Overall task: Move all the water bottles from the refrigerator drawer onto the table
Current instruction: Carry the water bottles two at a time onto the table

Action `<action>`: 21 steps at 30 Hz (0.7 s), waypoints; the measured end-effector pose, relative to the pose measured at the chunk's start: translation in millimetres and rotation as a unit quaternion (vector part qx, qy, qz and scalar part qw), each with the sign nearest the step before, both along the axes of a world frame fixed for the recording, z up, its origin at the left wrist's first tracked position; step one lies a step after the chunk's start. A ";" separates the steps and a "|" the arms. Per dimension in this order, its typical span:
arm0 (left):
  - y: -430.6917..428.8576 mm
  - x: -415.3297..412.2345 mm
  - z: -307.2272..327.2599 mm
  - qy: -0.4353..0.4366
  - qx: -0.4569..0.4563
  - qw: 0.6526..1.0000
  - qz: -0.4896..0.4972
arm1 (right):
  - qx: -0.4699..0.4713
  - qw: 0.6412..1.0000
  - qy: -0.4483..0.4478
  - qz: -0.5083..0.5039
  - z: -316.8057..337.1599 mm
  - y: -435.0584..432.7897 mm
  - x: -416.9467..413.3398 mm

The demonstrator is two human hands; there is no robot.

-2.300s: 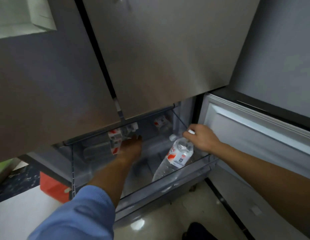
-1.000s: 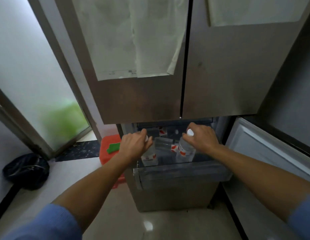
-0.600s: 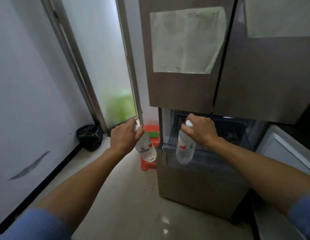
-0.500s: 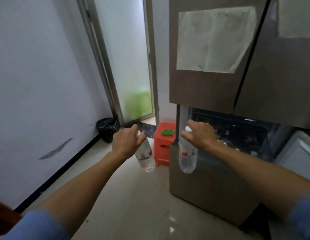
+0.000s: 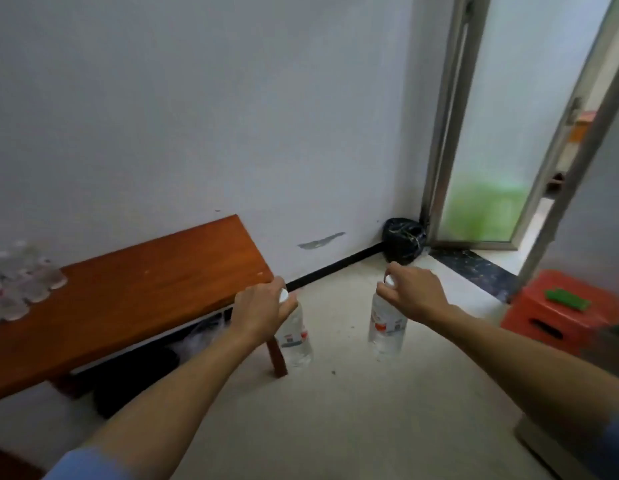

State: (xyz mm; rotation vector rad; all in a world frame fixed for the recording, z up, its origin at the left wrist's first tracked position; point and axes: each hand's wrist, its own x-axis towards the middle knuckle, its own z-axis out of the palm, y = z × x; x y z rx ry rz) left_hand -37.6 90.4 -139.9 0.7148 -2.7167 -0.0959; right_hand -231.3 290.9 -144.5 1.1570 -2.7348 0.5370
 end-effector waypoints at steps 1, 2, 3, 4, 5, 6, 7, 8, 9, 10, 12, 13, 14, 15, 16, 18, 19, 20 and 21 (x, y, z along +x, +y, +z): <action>-24.4 23.2 -0.4 -0.003 0.003 1.000 0.016 | -0.004 1.000 -0.005 0.017 -5.1 -32.3 15.6; -47.4 46.1 0.4 -0.009 0.003 1.000 0.030 | -0.005 0.999 -0.013 0.034 -9.3 -63.4 32.3; -69.6 68.7 1.8 -0.018 0.001 0.999 0.046 | -0.007 0.998 -0.019 0.051 -13.8 -93.8 47.9; -90.2 90.5 2.6 -0.027 -0.005 0.998 0.063 | -0.004 0.998 -0.024 0.065 -16.2 -121.8 63.8; -109.7 111.4 2.6 -0.036 -0.010 0.996 0.080 | -0.003 0.997 -0.026 0.079 -17.4 -148.1 78.4; -127.1 130.6 3.0 -0.045 -0.013 0.994 0.098 | -0.001 0.995 -0.030 0.092 -16.4 -172.2 91.8; -145.2 148.5 2.7 -0.052 -0.012 0.992 0.118 | -0.005 0.993 -0.034 0.110 -15.9 -197.5 103.0; -162.9 165.5 2.7 -0.054 -0.011 0.988 0.141 | -0.005 0.991 -0.038 0.130 -13.6 -223.4 114.3; -180.2 181.3 1.7 -0.053 -0.008 0.985 0.162 | -0.009 0.987 -0.037 0.154 -12.0 -249.1 123.5; -195.7 196.0 0.5 -0.048 -0.005 0.982 0.182 | -0.008 0.983 -0.033 0.179 -11.6 -274.1 131.8; -224.1 222.9 -4.1 -0.045 0.005 0.975 0.218 | 0.004 0.976 -0.020 0.216 -14.2 -323.7 146.1; -237.1 234.5 -7.2 -0.045 0.010 0.971 0.235 | 0.007 0.972 -0.020 0.233 -16.1 -347.4 152.5; -250.9 245.1 -11.3 -0.050 0.014 0.967 0.251 | 0.014 0.968 -0.023 0.248 -18.2 -370.9 158.8; -265.6 254.2 -14.7 -0.056 0.017 0.962 0.267 | 0.018 0.964 -0.020 0.266 -20.8 -395.1 164.8; -281.3 261.5 -17.5 -0.063 0.019 0.958 0.281 | 0.026 0.959 -0.011 0.281 -21.6 -418.4 170.8; -316.5 272.1 -22.6 -0.074 0.017 0.950 0.303 | 0.038 0.950 0.006 0.311 -27.2 -469.0 179.0; -334.0 276.1 -25.0 -0.078 0.021 0.946 0.313 | 0.039 0.944 0.006 0.326 -30.4 -494.1 181.9; -351.3 279.5 -26.2 -0.079 0.026 0.943 0.323 | 0.041 0.940 0.006 0.340 -32.2 -519.0 185.3; -368.7 282.8 -26.6 -0.081 0.029 0.939 0.334 | 0.043 0.935 0.009 0.351 -33.5 -544.2 188.3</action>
